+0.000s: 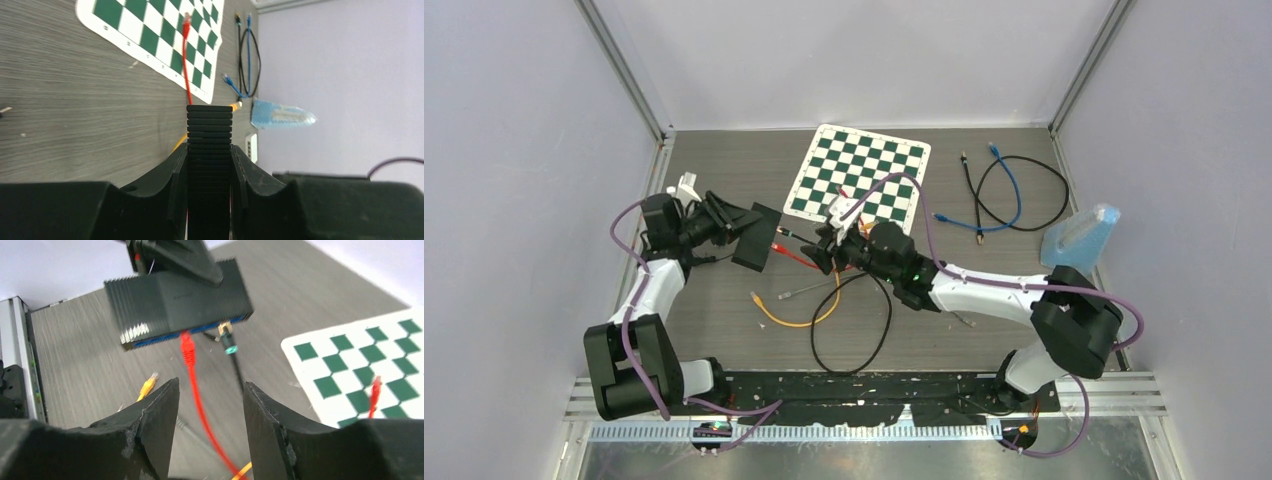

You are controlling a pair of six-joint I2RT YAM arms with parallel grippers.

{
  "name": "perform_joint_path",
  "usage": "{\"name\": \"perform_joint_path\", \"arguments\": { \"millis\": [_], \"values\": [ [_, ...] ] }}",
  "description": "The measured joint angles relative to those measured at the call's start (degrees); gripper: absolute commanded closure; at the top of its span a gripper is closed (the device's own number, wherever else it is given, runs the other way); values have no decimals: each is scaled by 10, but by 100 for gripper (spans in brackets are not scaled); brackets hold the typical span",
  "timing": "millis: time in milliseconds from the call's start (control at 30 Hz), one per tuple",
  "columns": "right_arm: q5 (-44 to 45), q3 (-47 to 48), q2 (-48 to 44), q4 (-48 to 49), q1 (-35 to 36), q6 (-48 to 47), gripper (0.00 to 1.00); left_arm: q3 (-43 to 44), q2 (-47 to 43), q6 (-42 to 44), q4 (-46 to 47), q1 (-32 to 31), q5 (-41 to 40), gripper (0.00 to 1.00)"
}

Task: Insert the plug into the switch port
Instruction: Pick up the connector from the center of the board.

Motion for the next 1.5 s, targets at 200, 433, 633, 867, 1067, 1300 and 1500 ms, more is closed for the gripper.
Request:
{"name": "perform_joint_path", "arguments": {
  "millis": [200,433,633,867,1067,1300,1500],
  "values": [
    [160,15,9,-108,112,75,47,0,10,19,-15,2,-63,100],
    [256,122,134,-163,209,149,50,2,43,28,-24,2,-89,100],
    [297,209,244,-187,239,167,50,9,51,50,-53,3,-106,100],
    [346,255,326,-171,244,160,50,24,65,65,-83,7,-112,100],
    [372,297,383,-176,244,150,50,25,66,69,-101,12,-112,100],
    [380,315,412,-181,244,150,61,26,66,74,-115,14,-110,100],
    [379,261,395,-129,244,148,93,26,66,82,-130,16,-107,100]
  ]
}}
